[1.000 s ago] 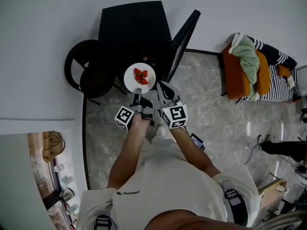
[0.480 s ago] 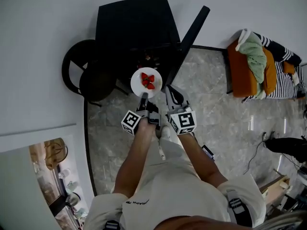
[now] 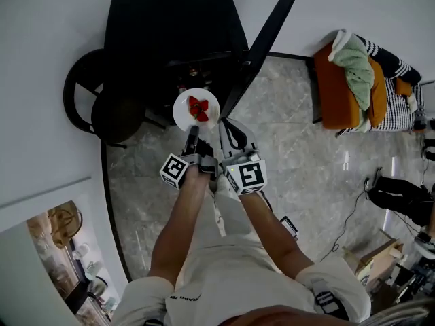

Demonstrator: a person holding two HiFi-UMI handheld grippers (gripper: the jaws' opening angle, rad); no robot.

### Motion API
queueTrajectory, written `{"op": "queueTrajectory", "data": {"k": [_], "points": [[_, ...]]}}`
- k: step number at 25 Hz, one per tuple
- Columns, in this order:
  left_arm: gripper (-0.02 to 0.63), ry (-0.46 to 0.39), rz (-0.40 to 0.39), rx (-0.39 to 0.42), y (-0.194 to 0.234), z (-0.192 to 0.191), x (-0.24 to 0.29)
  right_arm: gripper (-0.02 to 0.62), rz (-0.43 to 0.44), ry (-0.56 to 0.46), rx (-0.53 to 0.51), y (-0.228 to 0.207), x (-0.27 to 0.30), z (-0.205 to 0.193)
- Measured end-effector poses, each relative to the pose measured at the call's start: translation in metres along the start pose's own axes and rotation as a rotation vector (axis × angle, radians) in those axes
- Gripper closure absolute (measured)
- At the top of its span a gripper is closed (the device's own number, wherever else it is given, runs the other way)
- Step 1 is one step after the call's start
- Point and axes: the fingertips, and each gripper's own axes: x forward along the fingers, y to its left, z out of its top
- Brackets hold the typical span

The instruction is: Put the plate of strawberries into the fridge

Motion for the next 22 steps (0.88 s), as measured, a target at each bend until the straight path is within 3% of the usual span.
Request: {"op": "queueTrajectory", "data": {"k": [22], "points": [[0.595,0.026,-0.020,0.026,0.099,0.012,0.071,0.583,-0.010,0.041,0.017,-0.018,0.030,-0.087]]}}
